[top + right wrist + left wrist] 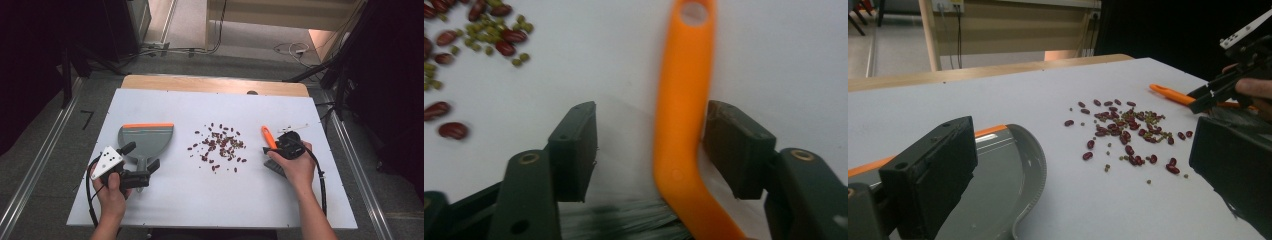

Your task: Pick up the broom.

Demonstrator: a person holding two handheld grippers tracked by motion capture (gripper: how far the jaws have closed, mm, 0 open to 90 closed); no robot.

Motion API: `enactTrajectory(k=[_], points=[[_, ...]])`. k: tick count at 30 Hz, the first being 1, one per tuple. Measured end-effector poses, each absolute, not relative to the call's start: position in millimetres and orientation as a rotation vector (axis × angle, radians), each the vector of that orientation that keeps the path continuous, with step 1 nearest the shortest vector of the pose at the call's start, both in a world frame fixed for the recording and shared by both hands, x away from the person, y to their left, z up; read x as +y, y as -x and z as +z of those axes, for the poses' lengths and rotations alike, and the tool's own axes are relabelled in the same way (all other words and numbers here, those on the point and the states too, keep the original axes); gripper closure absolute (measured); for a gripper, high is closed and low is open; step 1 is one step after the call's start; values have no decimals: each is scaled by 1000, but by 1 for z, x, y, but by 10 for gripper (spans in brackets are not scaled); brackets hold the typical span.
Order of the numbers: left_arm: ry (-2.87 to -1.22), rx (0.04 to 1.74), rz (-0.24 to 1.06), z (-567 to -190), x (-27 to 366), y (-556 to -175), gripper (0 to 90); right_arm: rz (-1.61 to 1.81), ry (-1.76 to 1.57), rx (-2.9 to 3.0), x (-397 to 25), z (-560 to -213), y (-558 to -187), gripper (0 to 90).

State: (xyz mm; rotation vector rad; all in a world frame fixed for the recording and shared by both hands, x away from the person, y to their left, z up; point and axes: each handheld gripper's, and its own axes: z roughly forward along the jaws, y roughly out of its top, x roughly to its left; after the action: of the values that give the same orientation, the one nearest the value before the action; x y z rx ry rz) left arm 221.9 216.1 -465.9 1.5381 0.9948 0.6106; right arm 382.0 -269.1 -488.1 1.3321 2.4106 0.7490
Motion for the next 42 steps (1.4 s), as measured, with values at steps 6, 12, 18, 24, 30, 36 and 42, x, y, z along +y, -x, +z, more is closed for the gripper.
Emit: enactTrajectory(k=[6,12,18,24,30,36,42], points=[[-1538,987,600,-465,216,-222,0,680,-1409,2338,-266,-486,-381,473],[-1549,976,587,-466,211,-224,0,647,-1440,2353,-266,-485,-384,493],[-1560,966,579,-465,203,-222,0,667,-1537,2311,-270,-484,-384,669],[-1588,955,581,-464,196,-222,0,732,-1580,2311,-277,-485,-386,694],[-1592,971,569,-464,190,-226,0,828,-1566,2309,-285,-487,-383,698],[-1576,959,575,-456,183,-231,0,897,-1483,2261,-287,-482,-370,699],[-1594,924,566,-451,167,-237,0,964,-1395,2214,-287,-477,-357,700]])
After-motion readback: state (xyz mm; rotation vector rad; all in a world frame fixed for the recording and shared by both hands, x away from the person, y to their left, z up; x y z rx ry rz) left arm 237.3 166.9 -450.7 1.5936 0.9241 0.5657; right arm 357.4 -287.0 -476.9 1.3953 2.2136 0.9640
